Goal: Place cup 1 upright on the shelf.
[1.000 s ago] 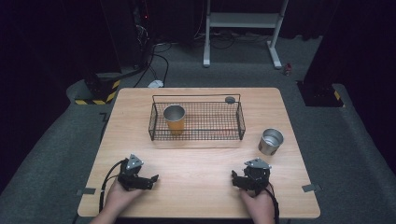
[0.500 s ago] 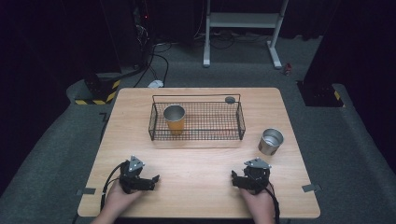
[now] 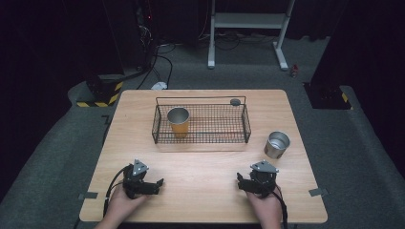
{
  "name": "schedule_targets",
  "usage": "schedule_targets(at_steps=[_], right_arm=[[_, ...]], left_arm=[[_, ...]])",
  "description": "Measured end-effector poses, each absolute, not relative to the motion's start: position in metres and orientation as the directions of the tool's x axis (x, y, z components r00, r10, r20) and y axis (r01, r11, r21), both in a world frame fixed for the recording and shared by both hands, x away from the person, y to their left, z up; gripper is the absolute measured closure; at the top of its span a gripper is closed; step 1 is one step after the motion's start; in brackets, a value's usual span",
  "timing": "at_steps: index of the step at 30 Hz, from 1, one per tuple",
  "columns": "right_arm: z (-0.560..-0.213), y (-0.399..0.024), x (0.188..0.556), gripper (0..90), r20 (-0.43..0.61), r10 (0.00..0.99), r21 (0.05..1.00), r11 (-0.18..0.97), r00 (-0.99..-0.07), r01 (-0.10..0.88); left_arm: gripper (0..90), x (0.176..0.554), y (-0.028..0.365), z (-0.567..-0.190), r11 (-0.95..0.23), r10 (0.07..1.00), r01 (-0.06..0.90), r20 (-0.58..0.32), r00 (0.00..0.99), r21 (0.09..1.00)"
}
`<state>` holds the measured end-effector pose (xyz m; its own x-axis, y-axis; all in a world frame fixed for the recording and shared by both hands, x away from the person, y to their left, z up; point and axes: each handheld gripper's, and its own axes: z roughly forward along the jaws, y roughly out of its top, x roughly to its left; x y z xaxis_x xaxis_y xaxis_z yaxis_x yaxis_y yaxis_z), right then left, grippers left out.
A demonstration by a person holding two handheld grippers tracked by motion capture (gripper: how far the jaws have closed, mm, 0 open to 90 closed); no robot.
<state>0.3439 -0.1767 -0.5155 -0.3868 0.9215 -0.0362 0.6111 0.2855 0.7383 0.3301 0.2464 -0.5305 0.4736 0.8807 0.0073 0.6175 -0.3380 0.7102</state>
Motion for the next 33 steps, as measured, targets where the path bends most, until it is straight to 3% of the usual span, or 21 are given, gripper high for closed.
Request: schedule_targets(at_steps=[12,33], right_arm=[[-0.508,-0.193,0.345,11.5,-0.038,0.927,0.769,0.265,-0.373,0.582],[-0.497,-0.243,0.354,12.2,-0.029,0.965,0.796,0.180,-0.260,0.579]], left_arm=[[0.0,0.333,0.246,-0.531,-0.345,0.875,0.614,0.005,0.485,0.710],[0.0,0.335,0.245,-0.531,-0.340,0.878,0.615,0.005,0.479,0.712]])
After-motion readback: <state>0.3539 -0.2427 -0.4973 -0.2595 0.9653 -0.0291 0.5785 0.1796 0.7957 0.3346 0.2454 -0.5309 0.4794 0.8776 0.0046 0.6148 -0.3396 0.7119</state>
